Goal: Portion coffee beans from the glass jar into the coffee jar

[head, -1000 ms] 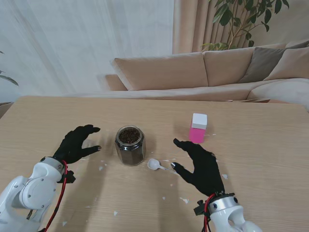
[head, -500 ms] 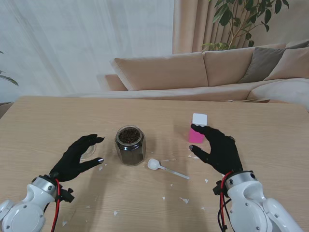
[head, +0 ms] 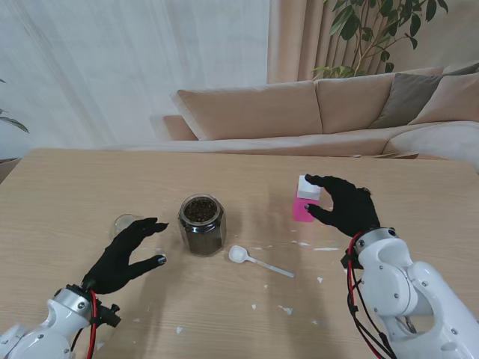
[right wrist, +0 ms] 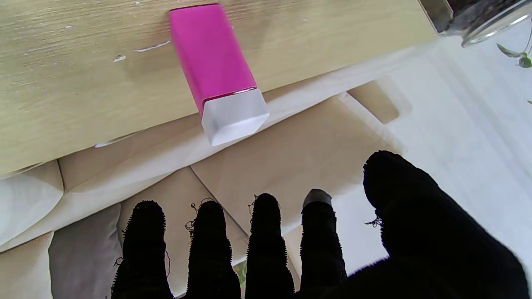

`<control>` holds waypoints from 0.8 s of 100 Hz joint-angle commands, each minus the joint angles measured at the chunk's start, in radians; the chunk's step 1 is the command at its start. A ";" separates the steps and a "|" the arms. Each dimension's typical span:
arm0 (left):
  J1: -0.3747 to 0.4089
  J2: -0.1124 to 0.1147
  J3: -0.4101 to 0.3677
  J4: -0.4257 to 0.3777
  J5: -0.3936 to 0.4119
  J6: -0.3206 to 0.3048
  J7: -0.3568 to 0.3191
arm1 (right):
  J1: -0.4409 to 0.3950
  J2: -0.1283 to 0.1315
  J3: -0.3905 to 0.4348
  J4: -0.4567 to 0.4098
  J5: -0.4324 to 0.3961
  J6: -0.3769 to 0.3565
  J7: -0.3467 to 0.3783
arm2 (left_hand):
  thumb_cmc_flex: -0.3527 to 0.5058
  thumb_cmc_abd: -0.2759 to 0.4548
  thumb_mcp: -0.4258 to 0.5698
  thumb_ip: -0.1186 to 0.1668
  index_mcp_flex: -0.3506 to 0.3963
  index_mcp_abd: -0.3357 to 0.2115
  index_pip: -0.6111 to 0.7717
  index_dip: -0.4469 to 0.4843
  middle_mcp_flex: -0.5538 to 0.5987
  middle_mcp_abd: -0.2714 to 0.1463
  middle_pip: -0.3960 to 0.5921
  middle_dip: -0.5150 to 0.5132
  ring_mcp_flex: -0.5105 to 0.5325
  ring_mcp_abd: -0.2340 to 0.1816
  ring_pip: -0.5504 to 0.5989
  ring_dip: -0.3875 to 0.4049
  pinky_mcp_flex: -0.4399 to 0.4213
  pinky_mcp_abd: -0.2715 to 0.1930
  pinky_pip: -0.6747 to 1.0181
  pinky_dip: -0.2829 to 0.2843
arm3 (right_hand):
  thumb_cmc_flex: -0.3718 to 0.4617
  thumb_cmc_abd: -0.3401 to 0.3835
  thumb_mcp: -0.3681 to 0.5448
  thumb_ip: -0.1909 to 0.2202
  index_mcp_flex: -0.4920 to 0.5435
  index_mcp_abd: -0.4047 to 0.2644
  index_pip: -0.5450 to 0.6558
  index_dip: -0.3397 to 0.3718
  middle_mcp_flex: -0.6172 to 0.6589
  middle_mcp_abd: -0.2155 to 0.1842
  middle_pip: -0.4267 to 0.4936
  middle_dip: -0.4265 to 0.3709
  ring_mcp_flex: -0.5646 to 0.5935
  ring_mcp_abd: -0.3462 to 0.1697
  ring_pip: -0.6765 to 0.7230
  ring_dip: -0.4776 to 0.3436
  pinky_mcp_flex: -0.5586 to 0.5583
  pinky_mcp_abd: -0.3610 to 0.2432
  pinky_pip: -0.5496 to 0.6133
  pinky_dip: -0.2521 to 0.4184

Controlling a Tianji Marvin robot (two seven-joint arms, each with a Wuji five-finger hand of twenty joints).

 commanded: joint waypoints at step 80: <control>0.006 -0.005 0.009 0.034 0.009 -0.034 -0.010 | 0.360 0.027 -0.234 0.353 -0.089 0.020 0.108 | 0.017 0.027 -0.036 0.028 0.018 -0.020 -0.021 -0.007 0.001 -0.007 0.021 -0.014 -0.027 -0.020 -0.017 -0.005 -0.008 -0.004 -0.034 -0.048 | -0.024 -0.164 0.033 -0.125 -0.123 0.002 -0.353 0.203 -0.142 0.009 -0.336 -0.123 -0.160 0.083 -0.085 -0.074 -0.038 0.015 -0.029 -0.055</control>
